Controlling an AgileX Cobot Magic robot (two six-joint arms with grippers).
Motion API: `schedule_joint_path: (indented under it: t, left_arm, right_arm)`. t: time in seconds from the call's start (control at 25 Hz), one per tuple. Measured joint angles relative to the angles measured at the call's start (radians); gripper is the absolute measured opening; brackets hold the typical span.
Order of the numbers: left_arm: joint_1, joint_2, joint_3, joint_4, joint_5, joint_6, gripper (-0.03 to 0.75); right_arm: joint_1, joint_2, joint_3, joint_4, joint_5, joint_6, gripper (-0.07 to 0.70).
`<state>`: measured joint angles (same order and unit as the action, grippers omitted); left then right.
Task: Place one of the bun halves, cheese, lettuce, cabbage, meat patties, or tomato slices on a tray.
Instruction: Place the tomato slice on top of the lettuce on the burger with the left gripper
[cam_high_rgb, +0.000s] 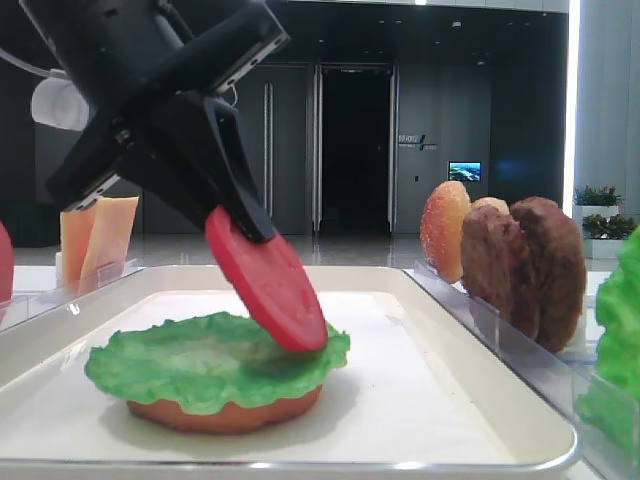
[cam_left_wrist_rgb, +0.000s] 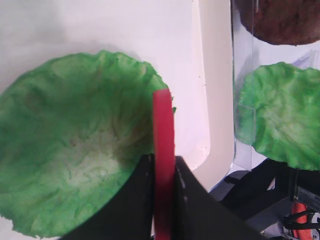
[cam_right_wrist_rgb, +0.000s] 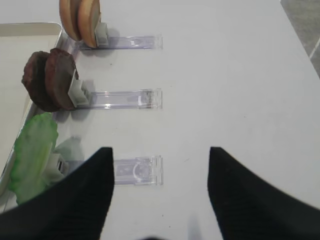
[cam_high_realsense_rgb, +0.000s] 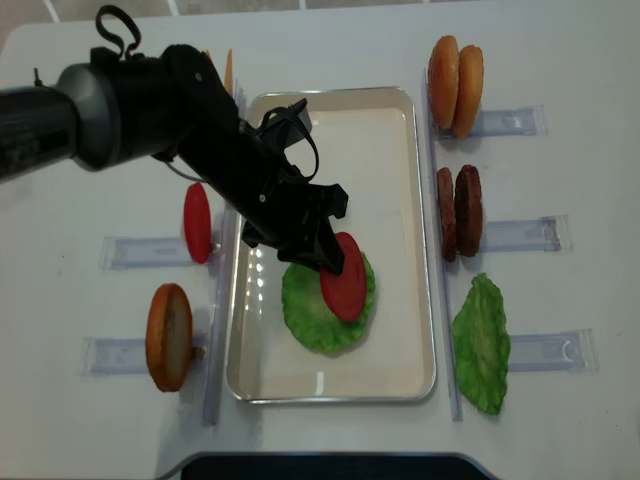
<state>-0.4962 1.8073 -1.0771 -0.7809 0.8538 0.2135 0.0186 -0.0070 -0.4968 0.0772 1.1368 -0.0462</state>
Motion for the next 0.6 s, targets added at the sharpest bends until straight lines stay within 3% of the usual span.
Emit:
schedule_joint_path:
  t: [0.48,0.6]
  left_arm:
    - [0.0,0.023,0.0,0.002,-0.011,0.001,0.048]
    - [0.0,0.023,0.0,0.003,-0.014,0.0,0.091]
  right_arm:
    - [0.0,0.0,0.0,0.0,0.0,0.0,0.425]
    - [0.0,0.0,0.0,0.0,0.0,0.0,0.425]
